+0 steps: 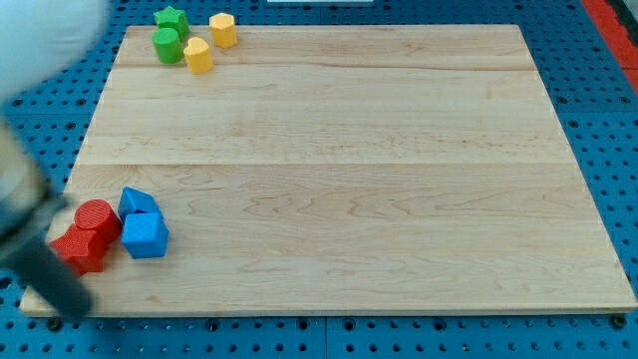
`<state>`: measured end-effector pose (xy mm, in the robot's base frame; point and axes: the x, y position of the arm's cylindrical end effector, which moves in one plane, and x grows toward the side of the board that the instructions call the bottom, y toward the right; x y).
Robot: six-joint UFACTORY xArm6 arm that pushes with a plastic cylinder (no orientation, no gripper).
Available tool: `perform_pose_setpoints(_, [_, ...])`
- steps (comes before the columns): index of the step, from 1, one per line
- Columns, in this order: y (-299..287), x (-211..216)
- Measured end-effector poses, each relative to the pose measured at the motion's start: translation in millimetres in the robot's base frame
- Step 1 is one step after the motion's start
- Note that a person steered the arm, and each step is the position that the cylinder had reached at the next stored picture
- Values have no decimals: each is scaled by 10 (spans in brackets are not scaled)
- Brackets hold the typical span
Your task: Push the group of blocks bit up
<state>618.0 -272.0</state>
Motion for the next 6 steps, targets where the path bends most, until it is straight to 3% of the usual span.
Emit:
perform_pose_setpoints(1, [-295,-137])
perform_pose_setpoints(3, [677,-499])
perform_pose_setpoints(5, [979,-689])
perform_pose_setpoints(6, [1270,-1079])
